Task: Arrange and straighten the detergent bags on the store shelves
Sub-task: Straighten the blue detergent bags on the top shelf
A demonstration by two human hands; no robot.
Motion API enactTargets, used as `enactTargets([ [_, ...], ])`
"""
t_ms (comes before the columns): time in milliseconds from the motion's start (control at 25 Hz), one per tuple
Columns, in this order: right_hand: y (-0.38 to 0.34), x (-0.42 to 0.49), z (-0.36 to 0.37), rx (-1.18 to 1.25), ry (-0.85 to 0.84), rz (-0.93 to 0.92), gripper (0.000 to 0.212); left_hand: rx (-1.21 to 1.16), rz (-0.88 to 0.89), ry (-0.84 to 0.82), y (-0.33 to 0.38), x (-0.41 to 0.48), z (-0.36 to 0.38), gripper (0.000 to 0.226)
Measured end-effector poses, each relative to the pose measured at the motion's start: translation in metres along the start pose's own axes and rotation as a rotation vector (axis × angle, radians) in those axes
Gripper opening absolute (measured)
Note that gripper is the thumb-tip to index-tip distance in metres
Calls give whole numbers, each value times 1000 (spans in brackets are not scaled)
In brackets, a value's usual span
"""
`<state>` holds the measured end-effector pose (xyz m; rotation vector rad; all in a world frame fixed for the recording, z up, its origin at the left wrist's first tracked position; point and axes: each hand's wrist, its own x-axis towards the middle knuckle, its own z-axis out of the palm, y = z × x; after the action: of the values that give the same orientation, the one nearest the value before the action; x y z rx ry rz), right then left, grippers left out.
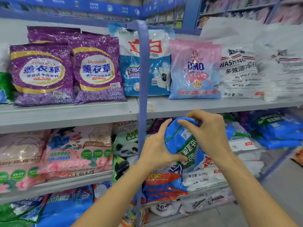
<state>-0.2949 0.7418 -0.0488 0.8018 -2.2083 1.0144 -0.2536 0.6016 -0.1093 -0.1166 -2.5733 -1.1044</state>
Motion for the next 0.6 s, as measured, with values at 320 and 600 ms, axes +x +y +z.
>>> enactTargets([
  [320, 12, 23, -71, 134, 98, 86, 33, -517, -94, 140, 14, -4, -37, 42],
  [600, 24, 10, -47, 778, -71, 500, 17, -644, -99, 353, 21, -6, -93, 28],
])
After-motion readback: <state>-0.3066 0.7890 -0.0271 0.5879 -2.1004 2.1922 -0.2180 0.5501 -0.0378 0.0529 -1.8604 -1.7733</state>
